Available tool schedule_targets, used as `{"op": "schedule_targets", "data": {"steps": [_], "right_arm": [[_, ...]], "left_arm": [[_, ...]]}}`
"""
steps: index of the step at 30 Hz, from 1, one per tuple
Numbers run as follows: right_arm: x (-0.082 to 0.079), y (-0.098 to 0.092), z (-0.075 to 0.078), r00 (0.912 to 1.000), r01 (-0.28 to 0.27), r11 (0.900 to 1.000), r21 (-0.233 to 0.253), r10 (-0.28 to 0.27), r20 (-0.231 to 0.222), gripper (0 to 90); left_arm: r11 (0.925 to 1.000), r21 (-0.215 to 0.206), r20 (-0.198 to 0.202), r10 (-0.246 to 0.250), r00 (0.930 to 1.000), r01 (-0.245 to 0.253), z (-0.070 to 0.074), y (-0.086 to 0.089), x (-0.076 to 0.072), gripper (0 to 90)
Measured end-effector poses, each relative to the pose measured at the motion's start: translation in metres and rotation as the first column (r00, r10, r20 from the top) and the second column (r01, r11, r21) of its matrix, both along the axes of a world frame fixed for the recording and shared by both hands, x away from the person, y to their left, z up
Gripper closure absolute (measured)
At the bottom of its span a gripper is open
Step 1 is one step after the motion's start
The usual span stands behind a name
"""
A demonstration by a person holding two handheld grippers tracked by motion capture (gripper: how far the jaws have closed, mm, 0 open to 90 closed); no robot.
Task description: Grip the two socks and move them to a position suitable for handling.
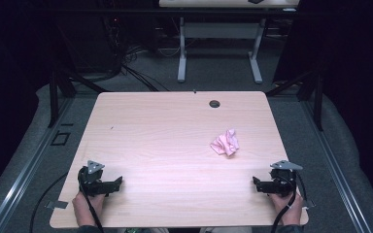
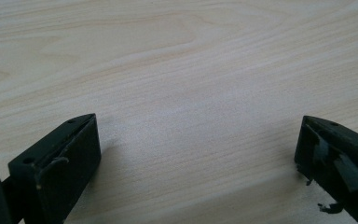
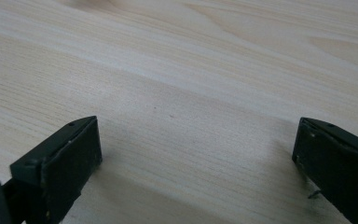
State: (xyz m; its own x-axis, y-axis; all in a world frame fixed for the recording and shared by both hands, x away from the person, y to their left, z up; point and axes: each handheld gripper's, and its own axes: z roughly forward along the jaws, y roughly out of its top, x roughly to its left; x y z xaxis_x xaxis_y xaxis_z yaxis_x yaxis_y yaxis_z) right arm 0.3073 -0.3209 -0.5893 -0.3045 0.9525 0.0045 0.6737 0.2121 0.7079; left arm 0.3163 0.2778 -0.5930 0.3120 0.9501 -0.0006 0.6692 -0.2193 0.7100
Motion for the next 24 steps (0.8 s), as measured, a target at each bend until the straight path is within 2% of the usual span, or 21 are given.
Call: {"op": "schedule_targets", "data": {"steps": [11,17,21,24], "right_arm": [[0.001,0.000,0.000,1.0000,-0.003,1.000,0.004,0.003,-0.001,0.7],[0.003,0.000,0.002,0.9997,-0.002,1.000,-0.004,0.002,-0.023,0.5],[0.006,0.006,0.007,0.9990,-0.028,0.999,0.045,0.030,-0.033,0.0],[0.008,0.010,0.012,0.9982,-0.046,0.997,0.056,0.048,-0.035,0.0]], "left_arm": [[1.0000,0.000,0.000,0.000,1.0000,0.000,0.000,0.000,0.000,0.3],[1.0000,0.000,-0.001,0.000,1.0000,0.000,0.000,0.000,0.000,0.3],[1.0000,0.000,0.000,0.000,1.0000,0.000,0.000,0.000,0.000,0.3],[1.0000,0.000,0.001,-0.001,1.0000,0.001,0.000,0.000,0.000,0.3]]}}
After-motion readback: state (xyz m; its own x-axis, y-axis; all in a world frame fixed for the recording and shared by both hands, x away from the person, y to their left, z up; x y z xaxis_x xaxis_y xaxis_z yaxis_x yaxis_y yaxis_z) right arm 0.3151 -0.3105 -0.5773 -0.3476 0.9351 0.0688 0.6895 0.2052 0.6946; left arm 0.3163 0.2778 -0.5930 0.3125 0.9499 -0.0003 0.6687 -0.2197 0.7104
